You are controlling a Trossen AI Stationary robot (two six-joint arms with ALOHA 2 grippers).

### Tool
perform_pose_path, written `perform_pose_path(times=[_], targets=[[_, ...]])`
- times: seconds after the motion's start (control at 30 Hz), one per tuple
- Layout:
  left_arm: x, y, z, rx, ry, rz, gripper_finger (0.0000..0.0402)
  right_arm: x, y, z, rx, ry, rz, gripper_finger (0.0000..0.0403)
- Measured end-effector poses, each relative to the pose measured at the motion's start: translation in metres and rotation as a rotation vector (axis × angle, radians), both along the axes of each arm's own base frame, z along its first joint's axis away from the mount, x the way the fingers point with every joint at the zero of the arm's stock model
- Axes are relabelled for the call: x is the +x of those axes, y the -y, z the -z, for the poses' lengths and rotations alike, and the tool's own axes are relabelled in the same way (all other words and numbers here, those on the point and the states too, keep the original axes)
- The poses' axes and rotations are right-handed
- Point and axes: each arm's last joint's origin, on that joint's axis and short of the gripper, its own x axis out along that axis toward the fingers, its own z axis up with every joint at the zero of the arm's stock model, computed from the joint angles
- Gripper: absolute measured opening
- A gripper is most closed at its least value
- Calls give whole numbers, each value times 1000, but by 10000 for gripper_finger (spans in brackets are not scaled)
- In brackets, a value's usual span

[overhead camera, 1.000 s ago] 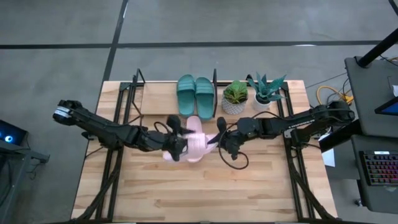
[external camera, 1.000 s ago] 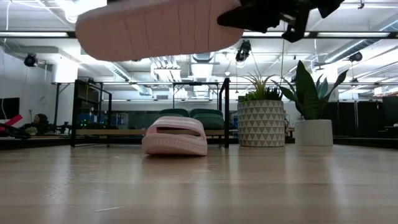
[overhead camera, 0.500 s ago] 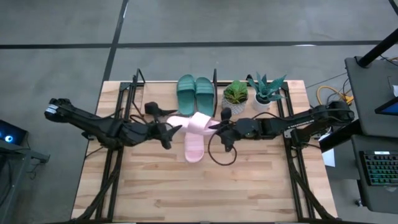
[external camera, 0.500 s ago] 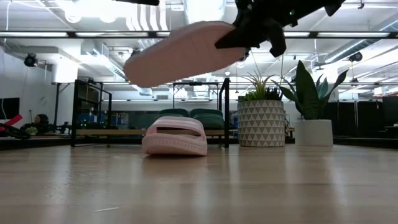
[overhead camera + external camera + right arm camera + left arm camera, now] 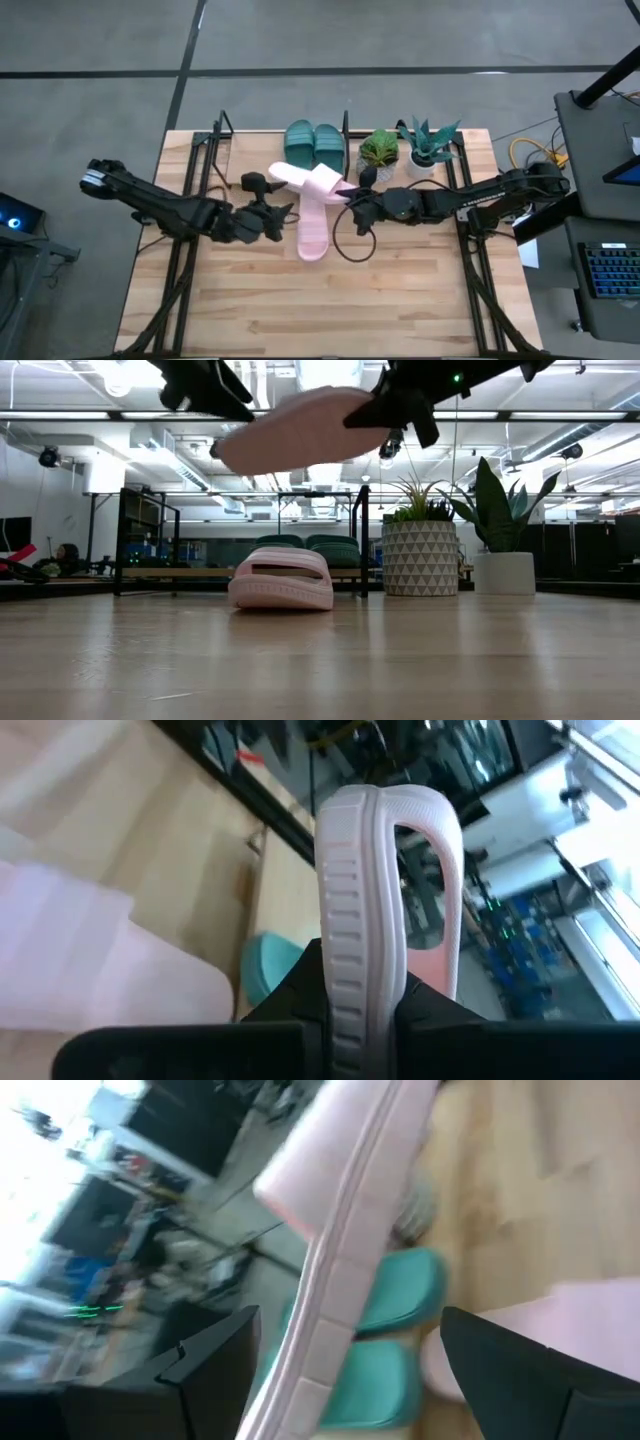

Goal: Pick and place slides into the shelf
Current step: Put the left pink slide into the shelf

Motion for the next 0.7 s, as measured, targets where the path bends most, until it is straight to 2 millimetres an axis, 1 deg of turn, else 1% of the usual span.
perform_pose_path(times=[0.1,0.2,0.4,0.57,0.7], targets=[[8,0,3,85,-17,-95,292,0,-2,0,15,2,-53,24],[15,0,4,128,-25,-158,293,1,-2,-1,18,7,-62,24],[17,-1,5,128,-27,-163,293,1,-2,-2,20,12,-68,24],[17,-3,8,102,-37,-134,292,1,-2,-3,13,26,-77,24],[19,-7,9,102,-45,-146,275,2,-3,-4,21,37,-106,24]])
